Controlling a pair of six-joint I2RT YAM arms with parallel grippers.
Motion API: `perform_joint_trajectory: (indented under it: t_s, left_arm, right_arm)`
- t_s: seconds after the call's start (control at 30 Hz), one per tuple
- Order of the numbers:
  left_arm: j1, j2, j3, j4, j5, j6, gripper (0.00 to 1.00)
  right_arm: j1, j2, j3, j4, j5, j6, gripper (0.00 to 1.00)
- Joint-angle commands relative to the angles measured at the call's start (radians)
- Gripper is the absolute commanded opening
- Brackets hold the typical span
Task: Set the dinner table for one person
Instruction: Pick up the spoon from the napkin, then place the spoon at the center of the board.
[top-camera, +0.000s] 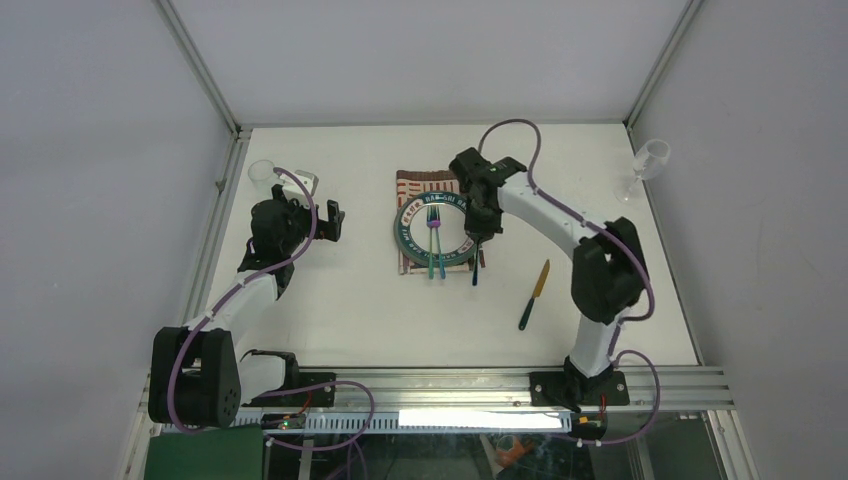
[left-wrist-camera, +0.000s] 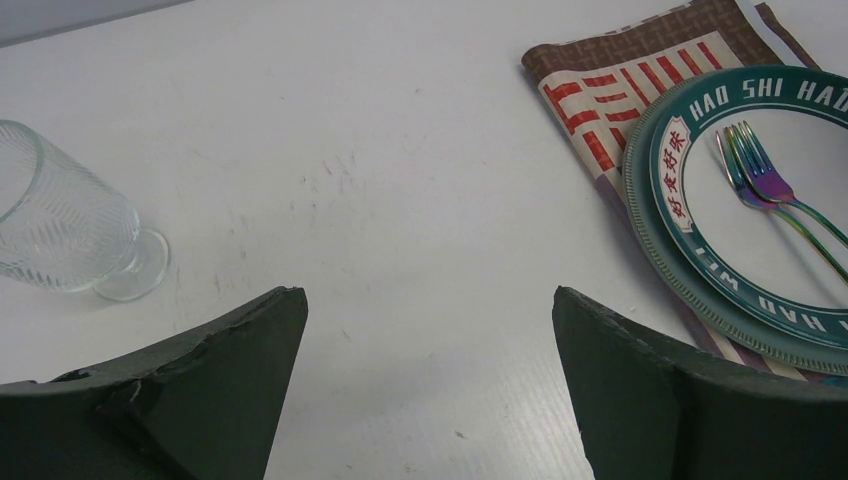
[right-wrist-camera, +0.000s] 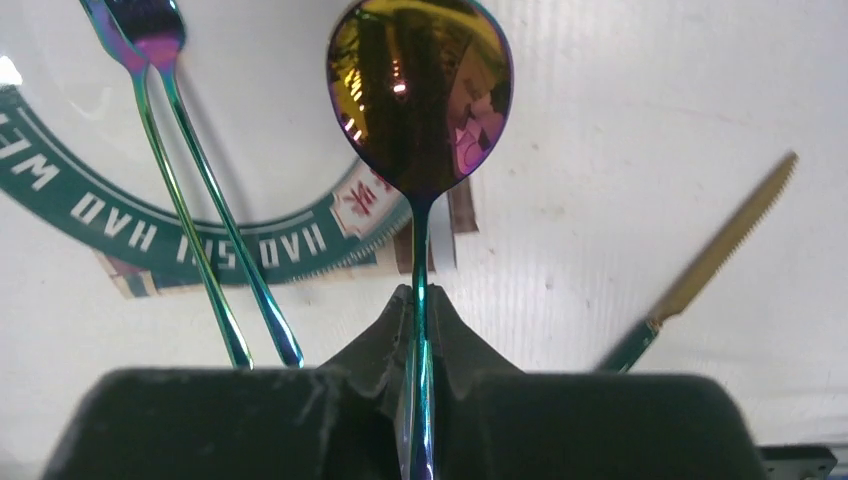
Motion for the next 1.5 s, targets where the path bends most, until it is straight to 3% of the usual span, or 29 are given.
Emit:
perform_joint_trajectory:
  t_s: [0.0,0.3,0.47,0.7,1.2,1.47]
  left_arm:
    - [0.0,-0.002,0.018,0.045,0.022,0.01,0.99]
    - [-0.001,-0.017,0.014,0.045,0.033,0.006,0.99]
    - [0.0,-0.012,0.015,0.045,0.035,0.004,0.99]
    - [0.0,-0.007,0.017,0.045,0.041,0.003,0.99]
    - [0.001,-0.013,0.014,0.043,0.044,0.004,0.99]
    - [0.0,-0.009,0.018,0.043,0.047,0.002,0.99]
  right_arm:
    - [-0.009,-0.203,-0.123,0.027,0.065,0.124,0.0]
    - [-0.034,-0.384,-0.43,0.141,0.08,0.381,0.0]
    - [-0.034,-0.426,-0.517,0.145,0.118,0.491,0.0]
    - [-0.045,-0.484,-0.574,0.101,0.182,0.488,0.0]
    - [-0.207,-0.551,-0.761,0.124,0.195,0.365,0.0]
    - [-0.263,-0.52,-0.711,0.053,0.237,0.288,0.0]
